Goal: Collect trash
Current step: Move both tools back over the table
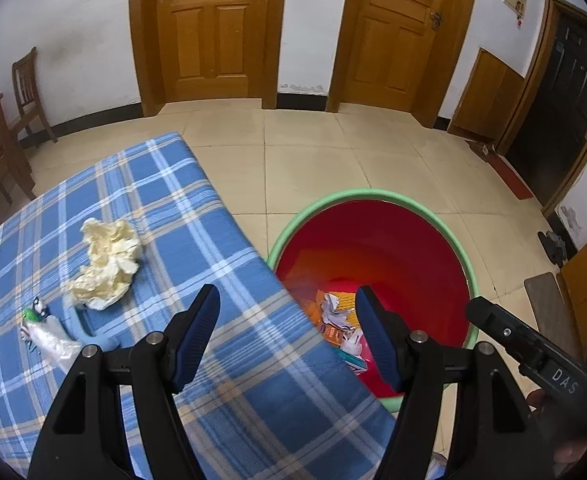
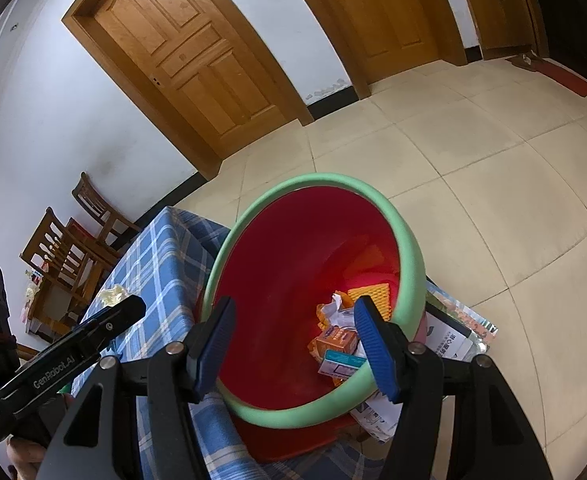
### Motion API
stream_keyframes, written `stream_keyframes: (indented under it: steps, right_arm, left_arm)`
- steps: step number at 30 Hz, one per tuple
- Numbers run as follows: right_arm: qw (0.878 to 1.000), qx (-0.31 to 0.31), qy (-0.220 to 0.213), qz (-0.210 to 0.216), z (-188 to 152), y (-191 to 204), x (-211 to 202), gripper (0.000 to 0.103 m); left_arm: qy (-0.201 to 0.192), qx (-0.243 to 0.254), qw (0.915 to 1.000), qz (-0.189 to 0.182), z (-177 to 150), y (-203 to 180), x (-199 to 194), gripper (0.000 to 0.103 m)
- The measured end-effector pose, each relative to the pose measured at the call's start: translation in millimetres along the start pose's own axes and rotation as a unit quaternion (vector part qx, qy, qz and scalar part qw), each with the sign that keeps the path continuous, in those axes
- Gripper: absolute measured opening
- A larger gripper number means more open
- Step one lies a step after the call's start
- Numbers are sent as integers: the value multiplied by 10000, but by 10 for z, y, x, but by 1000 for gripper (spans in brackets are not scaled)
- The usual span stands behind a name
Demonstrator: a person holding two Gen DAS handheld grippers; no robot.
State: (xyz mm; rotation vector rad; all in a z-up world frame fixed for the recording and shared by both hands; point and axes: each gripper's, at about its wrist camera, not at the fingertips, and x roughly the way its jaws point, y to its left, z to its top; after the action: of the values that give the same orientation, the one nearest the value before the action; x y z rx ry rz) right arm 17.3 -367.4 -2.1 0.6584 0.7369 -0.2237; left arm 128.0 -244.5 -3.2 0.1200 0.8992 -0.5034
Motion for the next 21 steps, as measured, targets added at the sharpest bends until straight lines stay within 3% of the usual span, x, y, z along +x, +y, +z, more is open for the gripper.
stream_keyframes:
  steps: [13,21]
  right_arm:
    - [9996,-248,-3,145,-64,282,-92,66]
    - [9989,-400,74,236,-115,448,-74,67]
  left_arm:
    - [-153,-440,9986,261,-143,425,-245,70]
    - [-162,-866,9941,639,-288,864,-327,70]
